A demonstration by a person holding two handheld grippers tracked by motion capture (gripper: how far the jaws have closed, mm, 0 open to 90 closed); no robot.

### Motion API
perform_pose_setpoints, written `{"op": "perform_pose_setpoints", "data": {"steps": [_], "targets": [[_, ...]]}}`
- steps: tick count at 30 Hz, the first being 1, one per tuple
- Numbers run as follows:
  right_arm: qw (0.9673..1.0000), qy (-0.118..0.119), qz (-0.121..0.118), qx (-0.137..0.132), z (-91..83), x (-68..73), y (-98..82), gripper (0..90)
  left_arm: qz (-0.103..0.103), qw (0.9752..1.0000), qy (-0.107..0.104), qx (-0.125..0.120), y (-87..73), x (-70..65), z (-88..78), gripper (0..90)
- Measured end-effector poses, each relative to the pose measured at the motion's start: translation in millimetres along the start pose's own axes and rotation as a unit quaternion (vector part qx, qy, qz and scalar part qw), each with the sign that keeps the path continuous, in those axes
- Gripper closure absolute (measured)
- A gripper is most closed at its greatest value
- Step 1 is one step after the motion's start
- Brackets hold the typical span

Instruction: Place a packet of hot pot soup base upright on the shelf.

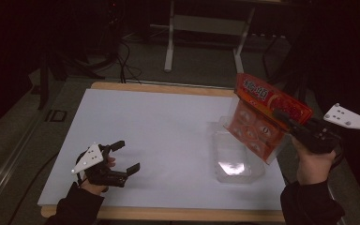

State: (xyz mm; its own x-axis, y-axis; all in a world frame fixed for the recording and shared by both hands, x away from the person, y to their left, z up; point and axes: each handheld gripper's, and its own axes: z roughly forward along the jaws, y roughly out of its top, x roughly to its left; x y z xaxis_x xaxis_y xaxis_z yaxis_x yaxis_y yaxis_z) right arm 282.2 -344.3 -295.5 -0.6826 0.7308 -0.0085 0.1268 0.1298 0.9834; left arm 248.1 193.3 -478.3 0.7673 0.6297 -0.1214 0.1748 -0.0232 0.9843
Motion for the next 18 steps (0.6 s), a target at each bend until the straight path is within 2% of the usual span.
{"op": "perform_pose_setpoints", "data": {"steps": [6,18], "targets": [[0.9997,0.003,0.022,0.012,9.5,-7.9,-23.9,90.0,0.001,1.0,-0.001,0.007,-5.2,-0.6,2.9,2.2],[0.9989,0.006,0.03,0.037,30.7,-9.1,-50.5,90.0,-0.001,1.0,-0.003,0.009,-8.0,-0.1,3.6,2.2]]}}
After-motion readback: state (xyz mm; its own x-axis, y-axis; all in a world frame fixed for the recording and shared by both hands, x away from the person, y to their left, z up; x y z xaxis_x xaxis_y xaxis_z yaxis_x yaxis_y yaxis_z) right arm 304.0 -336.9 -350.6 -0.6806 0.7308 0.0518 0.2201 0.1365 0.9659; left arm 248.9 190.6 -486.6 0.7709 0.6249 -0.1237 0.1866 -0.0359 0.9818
